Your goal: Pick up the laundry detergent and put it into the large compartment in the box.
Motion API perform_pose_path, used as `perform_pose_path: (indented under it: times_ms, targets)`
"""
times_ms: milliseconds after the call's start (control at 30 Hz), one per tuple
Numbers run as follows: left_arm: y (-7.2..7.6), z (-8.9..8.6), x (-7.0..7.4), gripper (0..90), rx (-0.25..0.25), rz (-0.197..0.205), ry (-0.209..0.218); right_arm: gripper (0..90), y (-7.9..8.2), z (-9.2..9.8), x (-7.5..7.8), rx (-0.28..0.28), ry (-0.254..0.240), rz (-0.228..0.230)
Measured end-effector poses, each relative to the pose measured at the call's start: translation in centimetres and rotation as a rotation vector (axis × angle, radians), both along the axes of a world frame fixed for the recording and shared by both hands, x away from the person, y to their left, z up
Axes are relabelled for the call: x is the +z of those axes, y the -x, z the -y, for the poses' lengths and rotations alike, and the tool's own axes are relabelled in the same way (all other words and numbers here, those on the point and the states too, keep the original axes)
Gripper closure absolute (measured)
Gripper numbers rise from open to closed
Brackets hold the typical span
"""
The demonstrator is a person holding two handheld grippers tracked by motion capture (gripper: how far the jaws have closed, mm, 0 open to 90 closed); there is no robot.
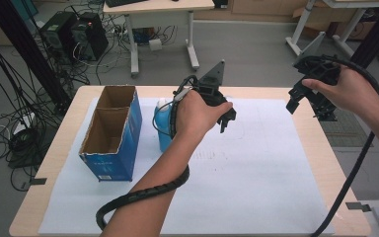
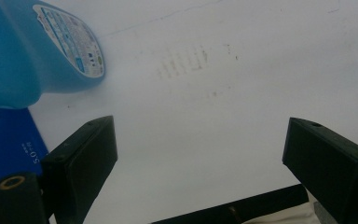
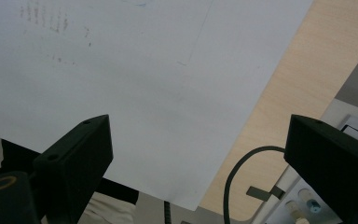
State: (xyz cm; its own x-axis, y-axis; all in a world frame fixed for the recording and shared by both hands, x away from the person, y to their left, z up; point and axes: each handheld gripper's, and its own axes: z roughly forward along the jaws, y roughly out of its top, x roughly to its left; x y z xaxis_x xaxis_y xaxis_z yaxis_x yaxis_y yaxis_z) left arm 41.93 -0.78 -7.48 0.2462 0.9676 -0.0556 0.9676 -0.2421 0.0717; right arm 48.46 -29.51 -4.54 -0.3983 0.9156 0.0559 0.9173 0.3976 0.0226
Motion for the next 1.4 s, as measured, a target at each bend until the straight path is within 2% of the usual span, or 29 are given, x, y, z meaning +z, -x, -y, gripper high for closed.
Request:
perform_pose_path:
  times_ms: [300,700,833,967,1233,1400]
  targets:
    - [-0.2,-0.4,0.5,10.4,0.016,0.011,-0.005,8.0,0.1,-0.4,0.1,0.018,-0.003,0.006]
    - [-0.9,-1.1,3.0,10.2,0.054,0.054,-0.025,8.0,0.0,-0.2,-0.1,0.018,-0.002,0.001]
    - [-1.4,-1.8,4.2,10.2,0.086,0.08,-0.032,8.0,0.1,-0.2,0.0,0.025,-0.007,0.004]
    - [-1.9,-2.5,4.6,10.1,0.113,0.091,-0.038,8.0,0.1,-0.3,0.0,0.03,-0.013,0.002]
    - [-3.2,-4.5,4.7,10.1,0.192,0.111,-0.057,7.9,0.1,-0.6,0.0,0.042,-0.012,0.003]
    - [-4.1,-6.0,4.6,10.0,0.242,0.116,-0.055,7.9,0.0,-0.8,-0.1,0.044,-0.007,0.003]
